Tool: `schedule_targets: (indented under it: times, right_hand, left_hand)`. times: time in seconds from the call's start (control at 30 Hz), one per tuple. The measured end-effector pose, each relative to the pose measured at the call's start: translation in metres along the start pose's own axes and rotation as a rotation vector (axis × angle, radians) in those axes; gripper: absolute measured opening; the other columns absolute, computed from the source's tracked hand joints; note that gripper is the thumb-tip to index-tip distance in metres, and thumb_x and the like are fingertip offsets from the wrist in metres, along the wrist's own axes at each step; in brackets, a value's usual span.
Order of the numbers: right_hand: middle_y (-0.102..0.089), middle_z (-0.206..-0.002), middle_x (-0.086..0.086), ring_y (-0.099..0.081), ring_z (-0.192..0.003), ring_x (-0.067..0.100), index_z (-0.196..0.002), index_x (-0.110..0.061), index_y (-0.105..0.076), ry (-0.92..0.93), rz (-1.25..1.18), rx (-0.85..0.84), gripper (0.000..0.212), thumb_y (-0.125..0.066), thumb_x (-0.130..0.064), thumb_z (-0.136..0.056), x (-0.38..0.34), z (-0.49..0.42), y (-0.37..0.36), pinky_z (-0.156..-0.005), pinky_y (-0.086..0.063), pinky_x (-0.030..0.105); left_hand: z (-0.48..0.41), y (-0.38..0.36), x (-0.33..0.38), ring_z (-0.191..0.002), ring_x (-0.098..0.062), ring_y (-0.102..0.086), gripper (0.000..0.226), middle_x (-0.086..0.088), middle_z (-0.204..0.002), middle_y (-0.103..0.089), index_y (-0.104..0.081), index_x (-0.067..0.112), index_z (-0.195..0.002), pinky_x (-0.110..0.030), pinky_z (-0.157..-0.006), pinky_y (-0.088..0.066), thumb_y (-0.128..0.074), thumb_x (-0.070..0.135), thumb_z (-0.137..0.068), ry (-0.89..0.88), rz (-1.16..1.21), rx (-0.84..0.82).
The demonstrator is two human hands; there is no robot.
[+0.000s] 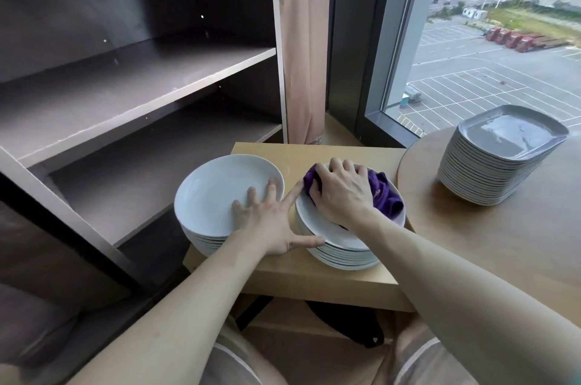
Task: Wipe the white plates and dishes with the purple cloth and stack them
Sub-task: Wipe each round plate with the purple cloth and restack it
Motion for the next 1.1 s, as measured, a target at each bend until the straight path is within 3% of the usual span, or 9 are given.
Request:
schedule_targets:
  times: [0.2,0.4,0.6,0.9,1.1]
  right_hand:
    - [-0.062,-0.106,0.013,-0.057,-0.094,0.036,-0.112,-0.018,-0.061,-0.056,0.104,-0.061,0.039,-0.037,-0.047,-0.102,0.035,-0.004,0.002,-0.082,-0.040,0.048]
    - [-0.062,-0.101,0.006,-0.057,-0.091,0.030,-0.101,-0.020,-0.061,-0.029,0.154,-0.136,0.042,-0.032,-0.050,-0.095,0.069,0.023,0.016,-0.082,-0.040,0.046]
    - [-0.047,-0.083,-0.007,-0.048,-0.086,0.022,-0.083,-0.028,-0.048,-0.012,-0.016,-0.218,0.031,-0.033,-0.053,-0.088,0.053,0.050,0.021,-0.078,-0.027,0.040]
    - [-0.048,-0.080,-0.008,-0.049,-0.075,0.018,-0.069,-0.029,-0.042,-0.005,-0.311,-0.316,0.026,-0.039,-0.051,-0.081,0.010,0.054,0.012,-0.079,-0.035,0.042]
    - [-0.049,-0.079,-0.007,-0.045,-0.067,0.010,-0.071,-0.027,-0.045,-0.066,-0.440,-0.232,0.027,-0.038,-0.051,-0.081,0.001,0.039,0.005,-0.075,-0.032,0.039]
  left_hand:
    - [0.003,0.002,0.000,-0.151,-0.044,-0.008,0.121,-0.001,-0.171,0.006,0.017,0.058,-0.152,-0.066,-0.113,-0.023,-0.039,0.106,-0.057,0.007,0.001,-0.037]
    - [0.004,0.003,-0.001,-0.151,-0.042,-0.011,0.122,-0.001,-0.171,0.003,0.016,0.059,-0.152,-0.063,-0.113,-0.024,-0.035,0.109,-0.053,0.019,-0.002,-0.028]
    - [0.002,0.003,-0.003,-0.151,-0.041,-0.012,0.123,-0.002,-0.172,0.000,0.015,0.059,-0.153,-0.062,-0.112,-0.026,-0.034,0.109,-0.051,0.033,-0.012,-0.011]
    - [0.005,0.007,0.001,-0.151,-0.042,-0.013,0.120,-0.003,-0.172,0.001,0.011,0.058,-0.155,-0.063,-0.115,-0.024,-0.040,0.106,-0.057,0.033,-0.004,0.005]
    - [0.002,0.005,0.000,-0.150,-0.042,-0.013,0.120,-0.002,-0.171,0.002,0.011,0.059,-0.154,-0.062,-0.113,-0.025,-0.039,0.107,-0.056,0.029,-0.002,0.018]
Point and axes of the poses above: each hand's wrist, its own z-axis away from the middle knuckle, its own y-axis out of the back of the hand, x = y × z, the point moved 10 cm from there along -z, towards the middle knuckle
